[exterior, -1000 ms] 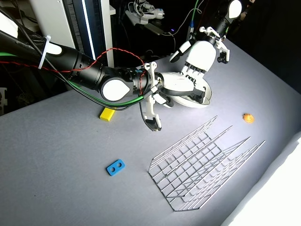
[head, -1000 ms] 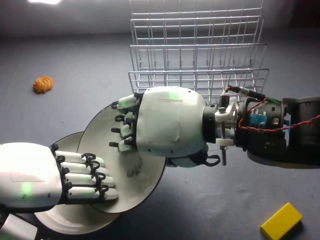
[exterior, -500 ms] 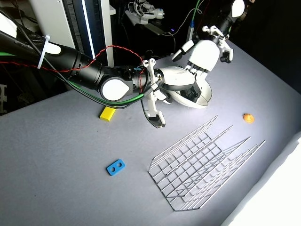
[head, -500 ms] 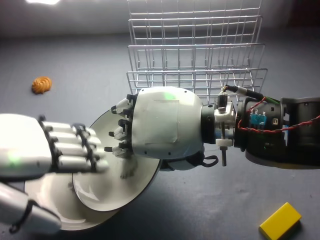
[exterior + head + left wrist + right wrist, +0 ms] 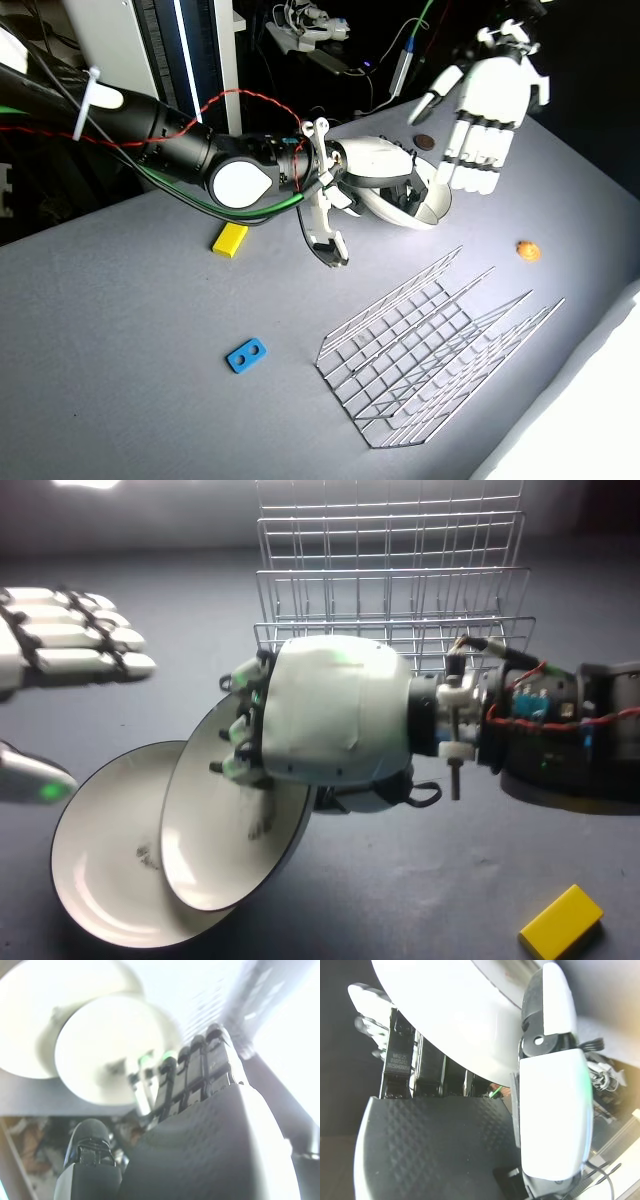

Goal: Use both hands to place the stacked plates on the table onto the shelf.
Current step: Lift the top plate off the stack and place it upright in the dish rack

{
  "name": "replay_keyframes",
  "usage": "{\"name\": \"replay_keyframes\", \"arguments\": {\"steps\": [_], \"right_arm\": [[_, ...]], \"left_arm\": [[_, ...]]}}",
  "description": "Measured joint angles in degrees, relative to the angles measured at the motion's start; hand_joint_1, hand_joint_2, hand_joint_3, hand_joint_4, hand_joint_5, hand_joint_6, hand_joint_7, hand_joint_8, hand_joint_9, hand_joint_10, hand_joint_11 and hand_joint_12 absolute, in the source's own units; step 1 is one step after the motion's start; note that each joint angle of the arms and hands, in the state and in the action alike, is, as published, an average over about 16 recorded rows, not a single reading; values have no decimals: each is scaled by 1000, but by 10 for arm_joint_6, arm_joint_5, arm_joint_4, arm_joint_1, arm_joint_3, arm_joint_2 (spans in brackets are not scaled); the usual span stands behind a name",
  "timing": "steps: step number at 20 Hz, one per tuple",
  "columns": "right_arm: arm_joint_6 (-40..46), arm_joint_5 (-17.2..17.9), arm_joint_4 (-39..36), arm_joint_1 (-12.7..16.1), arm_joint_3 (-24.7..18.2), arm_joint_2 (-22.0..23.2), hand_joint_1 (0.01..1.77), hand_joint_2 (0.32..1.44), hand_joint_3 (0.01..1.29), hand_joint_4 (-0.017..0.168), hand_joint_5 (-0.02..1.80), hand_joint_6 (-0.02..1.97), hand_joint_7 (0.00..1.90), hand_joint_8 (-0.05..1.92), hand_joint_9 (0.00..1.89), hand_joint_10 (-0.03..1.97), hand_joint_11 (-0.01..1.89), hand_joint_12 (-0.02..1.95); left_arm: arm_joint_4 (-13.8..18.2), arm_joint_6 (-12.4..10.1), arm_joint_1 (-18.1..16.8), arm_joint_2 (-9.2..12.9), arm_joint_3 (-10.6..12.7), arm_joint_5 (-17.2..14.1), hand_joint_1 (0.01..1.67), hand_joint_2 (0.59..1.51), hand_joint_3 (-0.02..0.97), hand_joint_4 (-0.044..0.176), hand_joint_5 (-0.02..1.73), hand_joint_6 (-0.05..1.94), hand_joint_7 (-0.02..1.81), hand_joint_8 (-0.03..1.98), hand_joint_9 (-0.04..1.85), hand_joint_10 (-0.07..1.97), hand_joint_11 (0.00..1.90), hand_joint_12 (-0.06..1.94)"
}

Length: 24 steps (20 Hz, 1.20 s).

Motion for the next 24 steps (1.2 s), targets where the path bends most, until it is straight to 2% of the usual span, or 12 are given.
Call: {"name": "replay_keyframes", "arguments": {"steps": [6, 14, 24], "right_arm": [[8, -5, 31, 16, -42, 40, 1151, 967, 14, 38, 921, 819, 996, 820, 1174, 15, 684, 994], [32, -6, 63, 46, -97, 104, 1172, 968, 14, 39, 976, 890, 1065, 812, 1171, 16, 707, 984], [129, -16, 101, 118, -130, 175, 1187, 968, 14, 37, 989, 951, 1078, 818, 1184, 17, 719, 960]], "left_arm": [[-1, 0, -29, 20, 20, 12, 11, 1185, 16, 6, 69, 18, 48, -3, 23, 8, 18, 8], [1, 0, -46, 33, 30, 16, 13, 1184, 16, 6, 67, 18, 51, -2, 26, 8, 18, 7], [8, 0, -52, 34, 40, 12, 18, 1183, 16, 6, 70, 18, 55, -3, 26, 9, 19, 7]]}}
